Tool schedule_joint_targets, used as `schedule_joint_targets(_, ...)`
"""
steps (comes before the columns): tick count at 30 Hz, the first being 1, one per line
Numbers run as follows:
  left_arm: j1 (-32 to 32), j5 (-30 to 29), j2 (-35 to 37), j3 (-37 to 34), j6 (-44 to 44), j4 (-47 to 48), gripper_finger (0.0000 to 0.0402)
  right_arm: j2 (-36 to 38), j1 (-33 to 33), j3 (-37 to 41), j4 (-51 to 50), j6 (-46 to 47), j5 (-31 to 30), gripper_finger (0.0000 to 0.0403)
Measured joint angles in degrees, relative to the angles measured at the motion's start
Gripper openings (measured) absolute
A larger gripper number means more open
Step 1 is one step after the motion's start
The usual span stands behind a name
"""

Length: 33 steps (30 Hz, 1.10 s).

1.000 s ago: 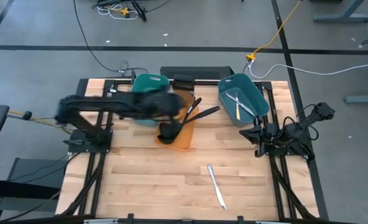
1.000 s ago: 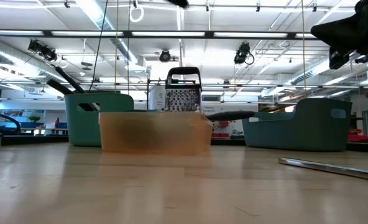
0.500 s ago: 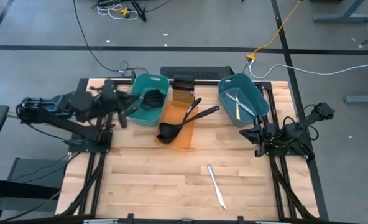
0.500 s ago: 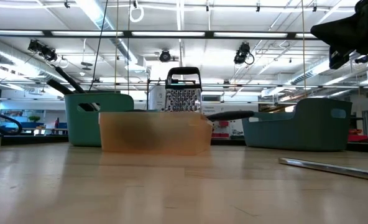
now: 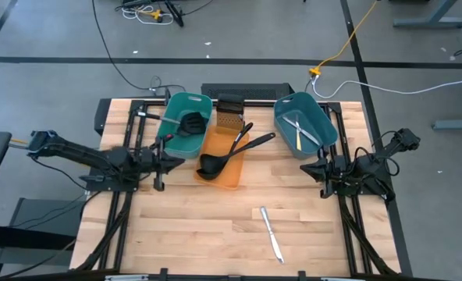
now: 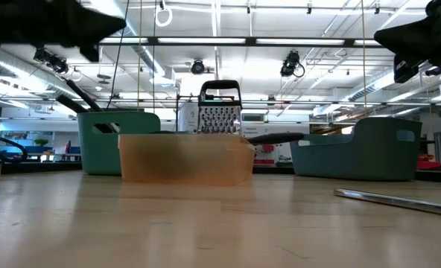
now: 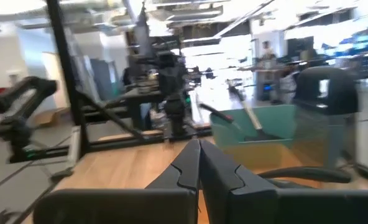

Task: Pick & Place Kitchen Items
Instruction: Put the silver knife into the blue bin

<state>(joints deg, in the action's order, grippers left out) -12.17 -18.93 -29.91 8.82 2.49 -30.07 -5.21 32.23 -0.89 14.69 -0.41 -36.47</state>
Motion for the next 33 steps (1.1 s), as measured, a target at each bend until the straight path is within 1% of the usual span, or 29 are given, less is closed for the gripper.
schedule_joint_targets(2,0.1,-0.6,0.0,-3.4,1.1,-3.8,0.0001,0.0,0.0,0.0,-0.9,1.1,1.4,0.001)
schedule_joint_targets(5,0.1,-1.7,0.0,-6.0,1.5,-5.9,0.0001,-1.0,0.0,-1.6,-4.7,2.2,1.5,0.0006)
schedule_joint_targets(8,0.1,-2.4,0.0,-6.8,1.4,-5.6,0.0001,-3.6,0.0,-4.8,-7.6,2.9,1.4,0.0005)
schedule_joint_targets(11,0.2,-1.8,0.0,-6.7,1.5,-5.9,0.0002,-7.1,0.0,-8.9,-10.7,2.9,1.4,0.0005)
schedule_joint_targets(15,0.1,-0.7,0.0,-6.7,1.0,-5.8,0.0009,-13.7,0.0,-15.8,-20.5,4.5,1.6,0.0004)
schedule_joint_targets(17,0.1,-0.7,0.0,-6.7,0.9,-5.8,0.0013,-19.3,0.0,-19.7,-24.5,6.0,1.6,0.0004)
schedule_joint_targets(19,0.1,-0.7,0.0,-6.7,0.8,-5.8,0.0013,-25.5,0.0,-23.8,-29.4,7.8,3.4,0.0005)
schedule_joint_targets(22,0.1,-0.7,0.0,-6.7,0.5,-5.7,0.001,-36.5,0.0,-30.3,-36.1,10.1,8.1,0.0006)
schedule_joint_targets(24,0.1,-0.7,0.0,-6.7,-0.3,-5.7,0.0008,-43.7,0.0,-34.6,-41.4,10.3,12.9,0.0007)
schedule_joint_targets(26,0.1,-0.7,0.0,-6.7,-0.6,-5.3,0.0008,-50.7,0.0,-38.5,-45.7,8.6,16.2,0.001)
schedule_joint_targets(28,0.1,-0.7,0.0,-6.7,-0.8,-5.1,0.0009,-56.8,0.0,-42.0,-47.9,6.7,18.0,0.0021)
schedule_joint_targets(30,0.1,-0.7,0.0,-6.7,-1.8,-4.8,0.0011,-62.4,0.0,-45.5,-49.0,3.1,19.7,0.004)
schedule_joint_targets(33,0.1,-0.7,0.0,-6.7,-2.5,-4.8,0.0012,-69.4,0.0,-50.3,-51.5,-3.8,20.0,0.0082)
